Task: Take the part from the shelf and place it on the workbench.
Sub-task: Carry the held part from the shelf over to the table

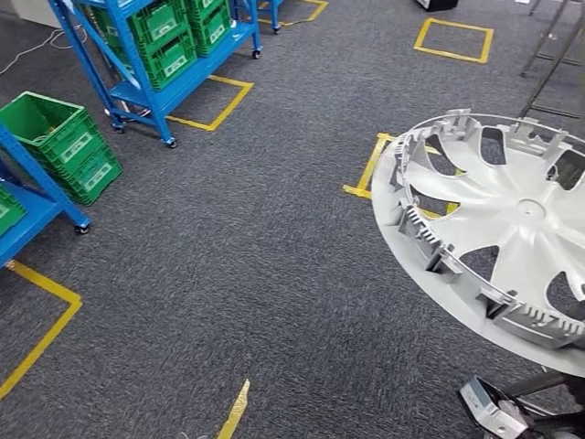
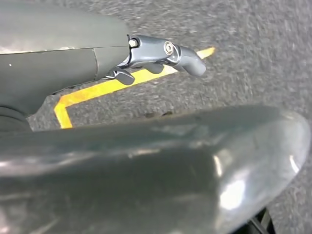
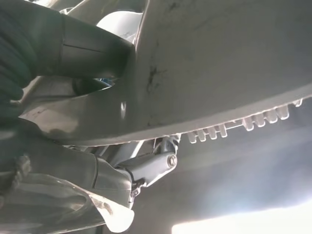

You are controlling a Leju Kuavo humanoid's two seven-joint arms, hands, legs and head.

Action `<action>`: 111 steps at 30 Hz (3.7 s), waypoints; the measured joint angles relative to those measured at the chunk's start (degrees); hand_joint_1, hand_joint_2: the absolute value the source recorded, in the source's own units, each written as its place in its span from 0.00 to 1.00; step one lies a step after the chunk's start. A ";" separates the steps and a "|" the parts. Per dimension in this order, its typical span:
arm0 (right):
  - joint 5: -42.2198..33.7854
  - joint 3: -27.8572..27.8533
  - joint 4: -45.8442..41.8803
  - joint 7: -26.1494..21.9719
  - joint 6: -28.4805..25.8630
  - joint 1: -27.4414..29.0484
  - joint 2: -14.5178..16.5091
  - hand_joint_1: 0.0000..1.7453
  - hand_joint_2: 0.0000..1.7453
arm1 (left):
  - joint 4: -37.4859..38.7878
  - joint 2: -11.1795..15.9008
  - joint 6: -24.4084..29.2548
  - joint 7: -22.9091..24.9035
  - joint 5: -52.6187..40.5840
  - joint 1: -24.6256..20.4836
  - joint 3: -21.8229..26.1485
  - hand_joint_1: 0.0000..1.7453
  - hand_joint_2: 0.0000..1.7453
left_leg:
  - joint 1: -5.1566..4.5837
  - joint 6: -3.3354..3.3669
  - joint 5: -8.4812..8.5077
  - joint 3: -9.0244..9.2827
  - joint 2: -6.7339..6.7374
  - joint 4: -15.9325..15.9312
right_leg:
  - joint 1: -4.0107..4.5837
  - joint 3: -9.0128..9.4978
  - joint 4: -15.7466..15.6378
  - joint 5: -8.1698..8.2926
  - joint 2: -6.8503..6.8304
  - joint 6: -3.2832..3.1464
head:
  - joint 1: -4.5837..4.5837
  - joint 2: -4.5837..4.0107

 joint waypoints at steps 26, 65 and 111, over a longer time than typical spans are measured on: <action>0.23 -0.28 0.07 0.01 -0.02 0.32 0.52 1.00 1.00 | 0.02 0.05 -0.05 0.13 0.05 0.21 0.00 0.00 0.00 | -0.40 0.40 4.16 4.02 4.67 -8.15 | -0.23 -0.98 0.91 -0.13 -2.63 1.68 | 0.53 0.00; 0.70 -0.59 0.69 -0.02 -0.02 0.43 1.12 1.00 1.00 | -0.09 -0.02 0.10 0.42 -0.15 0.65 -0.10 0.00 0.00 | -0.39 0.45 -2.25 -4.89 -1.66 8.96 | 0.04 -0.55 0.92 -0.45 3.39 -0.31 | -0.46 0.00; 2.07 -0.71 1.65 0.21 -0.03 0.01 1.32 1.00 1.00 | -0.26 -0.32 -0.08 0.65 -0.08 0.59 -0.15 0.00 0.00 | -0.76 3.02 6.72 2.09 -0.73 -9.67 | -0.57 -7.72 13.86 -7.22 0.76 2.76 | 0.17 0.00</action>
